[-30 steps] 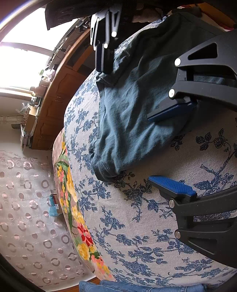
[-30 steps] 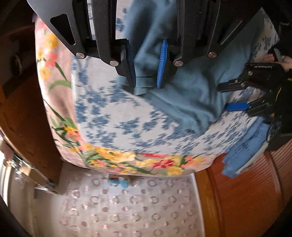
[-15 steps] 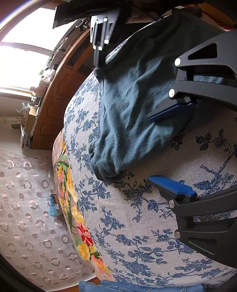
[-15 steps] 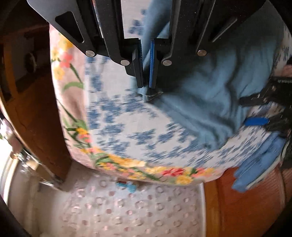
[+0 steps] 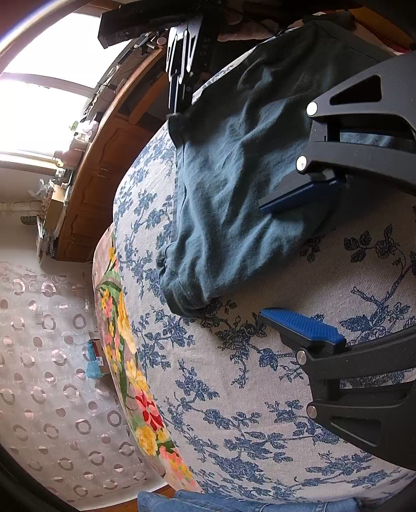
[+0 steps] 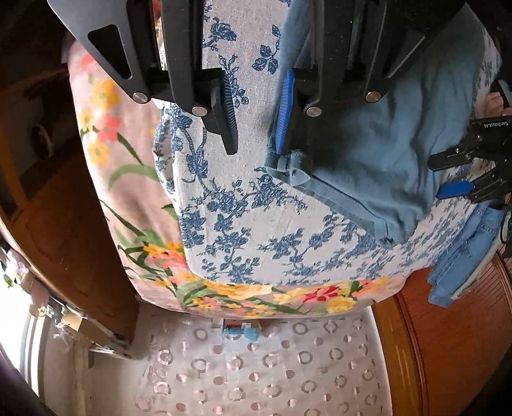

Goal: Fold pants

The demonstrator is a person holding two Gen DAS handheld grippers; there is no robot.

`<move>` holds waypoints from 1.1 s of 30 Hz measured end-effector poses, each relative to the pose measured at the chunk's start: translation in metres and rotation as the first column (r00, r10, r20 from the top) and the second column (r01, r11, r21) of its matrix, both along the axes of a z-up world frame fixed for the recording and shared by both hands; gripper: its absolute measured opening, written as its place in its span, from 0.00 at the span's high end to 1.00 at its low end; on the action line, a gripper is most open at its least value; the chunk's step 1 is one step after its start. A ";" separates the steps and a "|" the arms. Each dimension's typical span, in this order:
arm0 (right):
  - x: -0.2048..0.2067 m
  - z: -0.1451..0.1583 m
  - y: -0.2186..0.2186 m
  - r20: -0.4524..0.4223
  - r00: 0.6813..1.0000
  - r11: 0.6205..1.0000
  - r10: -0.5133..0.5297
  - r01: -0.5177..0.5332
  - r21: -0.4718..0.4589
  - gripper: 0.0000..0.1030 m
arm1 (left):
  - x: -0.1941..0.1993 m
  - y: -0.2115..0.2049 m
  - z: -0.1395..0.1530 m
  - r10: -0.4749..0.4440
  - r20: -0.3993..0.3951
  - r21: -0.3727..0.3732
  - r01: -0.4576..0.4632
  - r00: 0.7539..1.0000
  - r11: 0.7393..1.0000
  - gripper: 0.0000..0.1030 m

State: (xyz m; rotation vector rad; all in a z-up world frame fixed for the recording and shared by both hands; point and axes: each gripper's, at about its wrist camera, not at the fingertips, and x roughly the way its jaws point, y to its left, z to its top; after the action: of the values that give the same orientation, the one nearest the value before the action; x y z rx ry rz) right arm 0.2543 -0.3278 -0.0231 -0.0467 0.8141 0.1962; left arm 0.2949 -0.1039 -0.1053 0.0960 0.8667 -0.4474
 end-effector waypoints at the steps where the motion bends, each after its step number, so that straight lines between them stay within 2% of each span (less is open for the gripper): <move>1: -0.003 0.003 -0.003 0.009 1.000 1.000 -0.005 0.005 0.010 0.75 | -0.001 0.002 0.001 0.006 0.007 -0.001 -0.006 1.000 1.000 0.39; 6: -0.014 0.012 -0.013 0.035 0.999 0.998 -0.005 0.003 0.056 0.63 | -0.002 0.009 0.012 0.029 0.027 -0.013 -0.029 0.999 1.000 0.39; 12: -0.017 0.008 -0.014 0.014 0.999 0.996 0.041 -0.042 0.080 0.62 | 0.018 0.012 0.023 0.066 0.022 -0.039 -0.065 0.998 0.997 0.39; 20: 0.009 -0.003 -0.009 -0.062 0.994 0.994 0.085 -0.080 0.074 0.62 | 0.054 0.011 0.011 0.097 -0.052 -0.068 -0.101 0.994 0.993 0.39; 25: 0.014 -0.002 -0.010 -0.055 0.994 0.992 0.100 -0.095 0.081 0.62 | 0.066 0.006 0.002 0.092 -0.087 -0.078 -0.099 0.992 0.992 0.44; 26: 0.013 -0.002 -0.009 -0.052 0.992 0.991 0.112 -0.108 0.080 0.67 | 0.066 0.004 0.002 0.086 -0.077 -0.075 -0.091 0.993 0.993 0.50; 27: 0.012 -0.003 -0.005 -0.054 0.989 0.988 0.135 -0.130 0.087 0.83 | 0.066 0.003 0.002 0.075 -0.078 -0.076 -0.081 0.994 0.994 0.54; 29: 0.011 -0.002 0.000 -0.044 0.986 0.984 0.161 -0.157 0.084 0.88 | 0.065 0.000 0.003 0.051 -0.085 -0.086 -0.058 0.995 0.995 0.80; 31: 0.009 0.002 0.005 -0.027 0.982 0.980 0.186 -0.184 0.076 0.91 | 0.061 -0.002 0.006 0.026 -0.082 -0.096 -0.034 0.996 0.995 0.91; 33: 0.008 0.009 0.009 -0.009 0.980 0.977 0.201 -0.200 0.079 0.91 | 0.053 0.001 0.017 0.027 -0.039 -0.086 -0.031 0.999 0.996 0.92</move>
State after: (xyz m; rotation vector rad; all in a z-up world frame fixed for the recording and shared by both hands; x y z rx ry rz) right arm 0.2618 -0.3189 -0.0137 -0.0538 0.8177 0.4193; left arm 0.3479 -0.1028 -0.0883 -0.0046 0.8841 -0.4600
